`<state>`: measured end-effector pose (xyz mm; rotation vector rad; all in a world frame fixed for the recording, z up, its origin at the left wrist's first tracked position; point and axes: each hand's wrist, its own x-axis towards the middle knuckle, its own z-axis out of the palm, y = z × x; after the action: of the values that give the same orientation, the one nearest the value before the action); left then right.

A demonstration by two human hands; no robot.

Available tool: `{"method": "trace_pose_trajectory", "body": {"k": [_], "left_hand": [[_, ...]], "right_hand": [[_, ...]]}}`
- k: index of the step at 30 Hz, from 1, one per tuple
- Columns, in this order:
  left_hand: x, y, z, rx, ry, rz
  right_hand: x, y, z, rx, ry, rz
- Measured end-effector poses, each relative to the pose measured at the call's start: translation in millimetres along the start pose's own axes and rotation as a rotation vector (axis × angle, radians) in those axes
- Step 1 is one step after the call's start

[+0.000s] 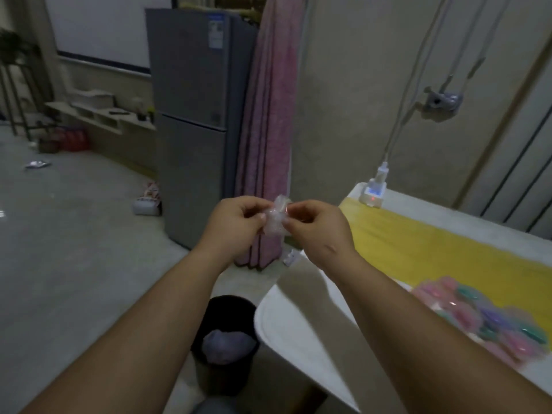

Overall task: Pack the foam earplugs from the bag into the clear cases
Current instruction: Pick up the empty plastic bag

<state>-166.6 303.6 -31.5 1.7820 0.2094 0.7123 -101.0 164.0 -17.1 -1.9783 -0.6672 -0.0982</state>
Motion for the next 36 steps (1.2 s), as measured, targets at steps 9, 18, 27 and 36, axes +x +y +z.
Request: {"method": "trace_pose_trajectory", "body": {"k": [9,18,27,36], "left_hand": [[17.4,-80.2,-35.6,0.170,0.159,-0.197],[52.4,-139.9,-27.4,0.096,0.126,-0.382],[68.0,-178.6,-32.0,0.216,0.160,-0.375],[65.4,-177.6,-36.1,0.252,0.161,-0.350]], "right_hand": [[40.8,13.7,76.3,-0.311,-0.233,0.072],[93.7,38.0,117.1,-0.522,-0.448,0.142],[118.5,60.0,139.9,-0.664,-0.649,0.200],[118.4,56.3,141.5,-0.614,-0.655,0.198]]}}
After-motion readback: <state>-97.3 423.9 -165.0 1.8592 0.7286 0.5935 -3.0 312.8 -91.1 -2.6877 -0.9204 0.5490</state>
